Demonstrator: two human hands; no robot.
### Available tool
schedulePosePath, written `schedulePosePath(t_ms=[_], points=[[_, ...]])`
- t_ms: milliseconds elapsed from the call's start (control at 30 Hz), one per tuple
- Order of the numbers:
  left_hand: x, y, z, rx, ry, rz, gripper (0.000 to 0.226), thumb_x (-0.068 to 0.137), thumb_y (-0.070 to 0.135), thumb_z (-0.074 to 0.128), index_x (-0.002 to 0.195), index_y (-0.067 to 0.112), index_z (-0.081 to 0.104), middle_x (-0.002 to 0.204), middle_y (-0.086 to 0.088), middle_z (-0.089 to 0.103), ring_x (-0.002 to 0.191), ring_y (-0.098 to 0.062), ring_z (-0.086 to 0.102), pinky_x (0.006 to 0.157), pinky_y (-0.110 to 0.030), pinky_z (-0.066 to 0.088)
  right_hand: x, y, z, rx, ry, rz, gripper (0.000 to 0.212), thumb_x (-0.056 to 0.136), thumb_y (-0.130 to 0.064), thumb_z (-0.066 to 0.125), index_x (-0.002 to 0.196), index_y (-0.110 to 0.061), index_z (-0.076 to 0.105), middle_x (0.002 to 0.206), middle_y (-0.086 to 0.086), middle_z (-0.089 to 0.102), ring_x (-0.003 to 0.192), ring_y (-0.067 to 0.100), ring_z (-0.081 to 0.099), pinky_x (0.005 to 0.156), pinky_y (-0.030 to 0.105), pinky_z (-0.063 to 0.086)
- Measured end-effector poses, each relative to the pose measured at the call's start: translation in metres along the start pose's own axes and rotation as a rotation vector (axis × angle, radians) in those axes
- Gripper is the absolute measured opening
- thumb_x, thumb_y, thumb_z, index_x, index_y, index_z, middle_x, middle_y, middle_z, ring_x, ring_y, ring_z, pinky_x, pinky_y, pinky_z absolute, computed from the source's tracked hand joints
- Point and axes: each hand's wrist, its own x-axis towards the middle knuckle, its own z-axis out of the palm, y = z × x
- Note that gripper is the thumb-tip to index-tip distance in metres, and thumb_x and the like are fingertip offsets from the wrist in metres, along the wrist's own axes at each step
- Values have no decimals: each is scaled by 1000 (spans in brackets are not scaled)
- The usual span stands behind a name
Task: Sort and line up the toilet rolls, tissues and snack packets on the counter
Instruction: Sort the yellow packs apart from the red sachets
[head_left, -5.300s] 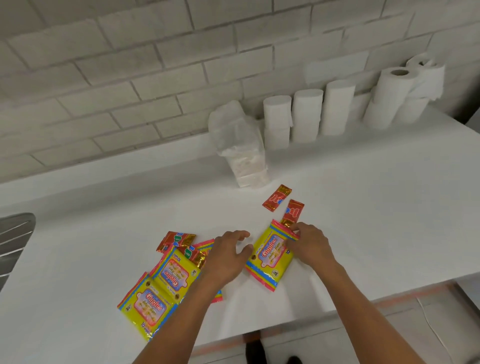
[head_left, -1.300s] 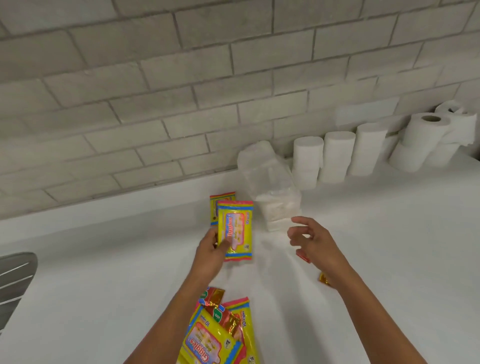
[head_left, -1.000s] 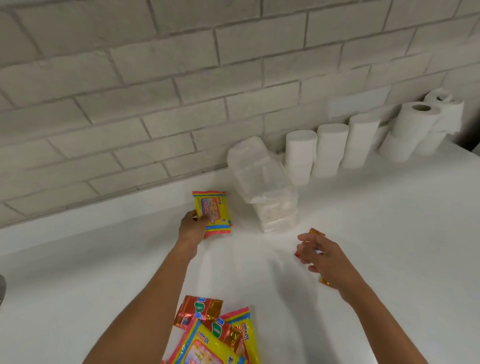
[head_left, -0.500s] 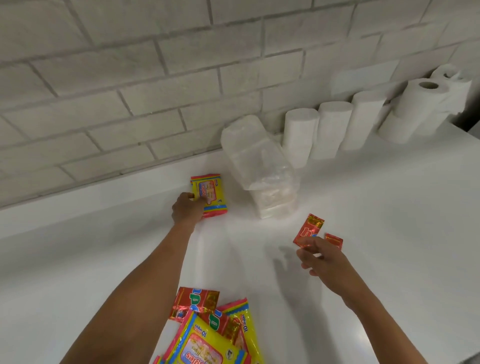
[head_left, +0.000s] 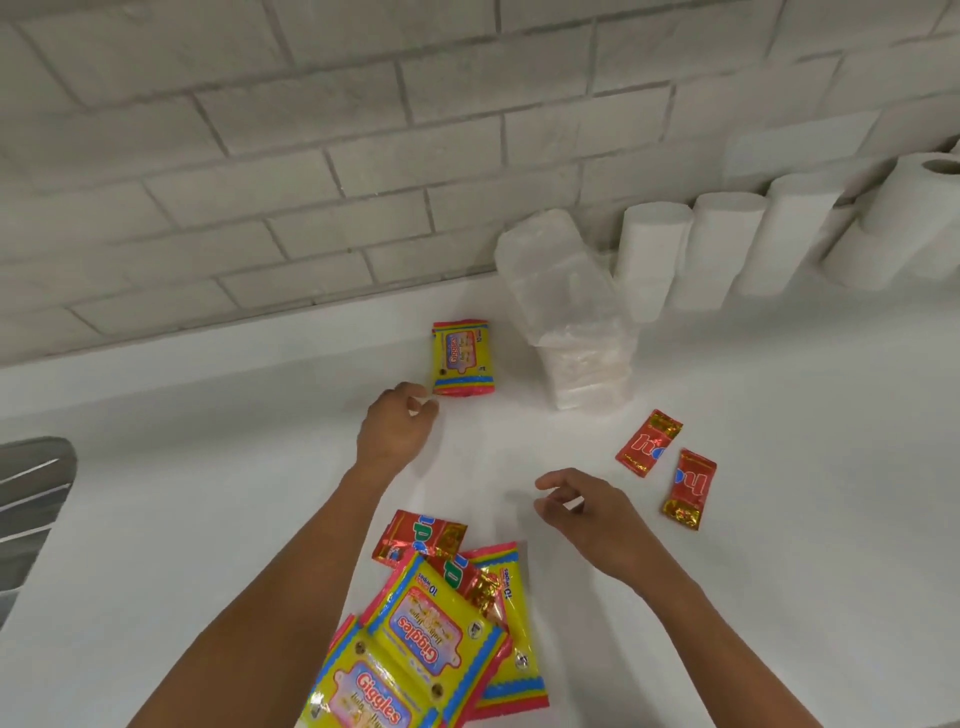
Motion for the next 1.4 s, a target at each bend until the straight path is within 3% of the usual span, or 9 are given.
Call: schedulePosePath(t_ms=[167, 367, 467, 600, 867, 967, 1200, 1300, 1400], points=[[-49, -12, -9, 8, 14, 17, 25, 96, 40, 60, 118, 29, 63, 112, 6, 65, 100, -14, 63, 86, -31, 52, -13, -13, 26, -141, -87, -73, 13, 93, -38, 62, 100, -30, 70, 96, -16, 66, 89, 3, 63, 83, 27, 54], [-98, -25, -19, 19, 72, -36, 25, 96, 41, 58, 120, 32, 61, 116, 9, 64, 102, -10, 60, 86, -29, 52, -34, -34, 71, -571, -257, -49, 37, 85, -62, 58, 95, -27, 67, 97, -6, 72, 88, 12, 68, 82, 32, 55], [-121, -31, -24, -6, 95, -68, 25, 96, 41, 58, 120, 32, 61, 116, 9, 64, 106, -11, 60, 87, -32, 53, -40, -32, 91, -797, -286, -93, 53, 82, -70, 58, 109, -24, 62, 107, -3, 68, 100, 17, 65, 87, 33, 48], [-142, -40, -28, -49, 113, -88, 25, 97, 39, 57, 121, 31, 60, 116, 8, 64, 108, -13, 59, 87, -32, 53, -39, -28, 105, -832, -312, -63, 60, 78, -68, 66, 117, -24, 57, 114, -2, 66, 106, 18, 65, 89, 33, 49], [-158, -50, -35, -164, 168, -75, 22, 96, 36, 60, 118, 32, 63, 109, 10, 65, 99, -13, 62, 83, -29, 51, -24, -27, 83, -368, -345, 42, 29, 77, -48, 76, 92, -23, 72, 90, -6, 76, 79, 10, 73, 80, 33, 60], [-159, -49, -34, -236, 196, -77, 22, 96, 36, 61, 118, 35, 62, 111, 11, 64, 98, -12, 64, 80, -26, 51, -19, -34, 67, -156, -279, 60, 26, 80, -41, 79, 92, -18, 74, 75, -8, 72, 69, 8, 70, 63, 26, 54], [-161, -21, -27, -502, 112, -100, 42, 98, 38, 57, 138, 32, 45, 109, 9, 66, 81, -3, 69, 56, -11, 50, -12, -63, 48, 375, -164, 89, 22, 83, -28, 79, 98, -13, 72, 87, 3, 78, 70, 13, 75, 55, 24, 56], [-154, -14, -24, -567, 64, -95, 40, 98, 43, 57, 136, 38, 44, 102, 5, 70, 83, -7, 72, 61, -17, 54, -5, -69, 48, 473, -165, 84, 28, 82, -24, 80, 105, -10, 72, 93, 8, 78, 81, 23, 77, 67, 37, 63], [-145, -13, -24, -649, 14, -93, 32, 98, 37, 60, 129, 35, 51, 98, 2, 74, 84, -13, 74, 72, -31, 61, 1, -72, 54, 488, -156, 75, 29, 83, -27, 79, 107, -11, 72, 92, 5, 79, 79, 22, 77, 63, 32, 60]])
